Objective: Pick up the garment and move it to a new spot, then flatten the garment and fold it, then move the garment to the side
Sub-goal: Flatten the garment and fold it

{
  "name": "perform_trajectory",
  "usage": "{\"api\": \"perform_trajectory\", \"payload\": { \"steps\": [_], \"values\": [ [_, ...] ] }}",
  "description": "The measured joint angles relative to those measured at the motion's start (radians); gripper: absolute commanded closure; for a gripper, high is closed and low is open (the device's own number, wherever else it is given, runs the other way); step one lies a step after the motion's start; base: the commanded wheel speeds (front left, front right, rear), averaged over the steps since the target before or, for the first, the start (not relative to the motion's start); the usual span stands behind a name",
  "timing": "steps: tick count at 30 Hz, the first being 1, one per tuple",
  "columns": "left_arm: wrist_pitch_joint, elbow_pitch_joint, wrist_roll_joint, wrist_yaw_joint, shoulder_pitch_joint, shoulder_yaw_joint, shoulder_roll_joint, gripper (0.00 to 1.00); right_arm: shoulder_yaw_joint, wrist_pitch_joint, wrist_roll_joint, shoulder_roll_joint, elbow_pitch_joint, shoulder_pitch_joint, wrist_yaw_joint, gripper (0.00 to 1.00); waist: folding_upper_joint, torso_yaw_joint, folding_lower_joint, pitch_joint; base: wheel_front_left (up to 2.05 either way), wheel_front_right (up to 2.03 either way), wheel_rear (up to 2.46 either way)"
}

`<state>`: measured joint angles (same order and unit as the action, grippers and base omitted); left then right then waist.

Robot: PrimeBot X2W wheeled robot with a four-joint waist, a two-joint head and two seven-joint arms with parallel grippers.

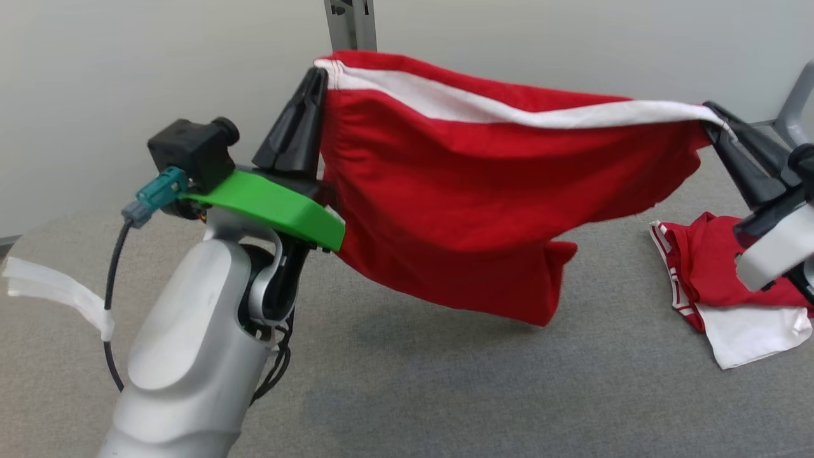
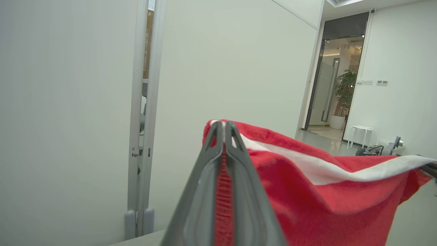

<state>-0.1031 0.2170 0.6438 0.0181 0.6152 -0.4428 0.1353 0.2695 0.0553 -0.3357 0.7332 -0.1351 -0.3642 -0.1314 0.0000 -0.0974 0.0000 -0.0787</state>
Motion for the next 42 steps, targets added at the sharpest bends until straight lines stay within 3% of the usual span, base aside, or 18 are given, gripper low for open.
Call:
{"api": "perform_trajectory", "payload": {
  "steps": [7,15,22,26,31,36,42],
  "values": [
    [-0.042,-0.062,0.02,-0.051,0.04,0.06,-0.016,1.0,0.0,0.081,-0.032,0.031,-0.045,-0.118,0.0,1.0,0.0,0.011,0.0,-0.027,0.0,0.0,0.0],
    [0.014,-0.121,0.012,-0.09,0.004,0.045,0.011,1.0,-0.039,0.206,-0.099,0.018,-0.074,-0.079,0.0,1.0,0.0,0.017,0.0,-0.03,0.0,0.0,0.0],
    [0.119,-0.132,0.016,-0.094,0.001,0.02,0.046,1.0,-0.038,0.278,-0.151,0.006,-0.089,-0.076,0.0,1.0,0.0,0.013,0.0,0.016,0.0,0.0,0.0],
    [0.17,-0.082,0.037,-0.086,0.065,0.032,0.067,1.0,-0.004,0.274,-0.177,0.016,-0.046,-0.168,0.0,1.0,0.0,0.009,0.0,0.065,0.0,0.0,0.0],
    [0.201,0.036,0.012,-0.032,0.278,0.027,0.086,1.0,0.127,0.217,-0.171,0.023,0.074,-0.408,0.0,1.0,0.0,0.003,0.0,0.17,0.0,0.0,0.0],
    [0.179,0.225,-0.039,0.002,0.508,0.032,0.096,1.0,0.291,0.132,-0.153,-0.011,0.286,-0.682,0.0,1.0,0.0,-0.01,0.0,0.298,0.0,0.0,0.0],
    [0.064,0.486,-0.095,0.016,0.777,0.039,0.072,1.0,0.389,-0.041,-0.1,-0.138,0.613,-1.005,0.0,1.0,0.0,-0.035,0.0001,0.445,0.0,0.0,0.0]
  ]
}}
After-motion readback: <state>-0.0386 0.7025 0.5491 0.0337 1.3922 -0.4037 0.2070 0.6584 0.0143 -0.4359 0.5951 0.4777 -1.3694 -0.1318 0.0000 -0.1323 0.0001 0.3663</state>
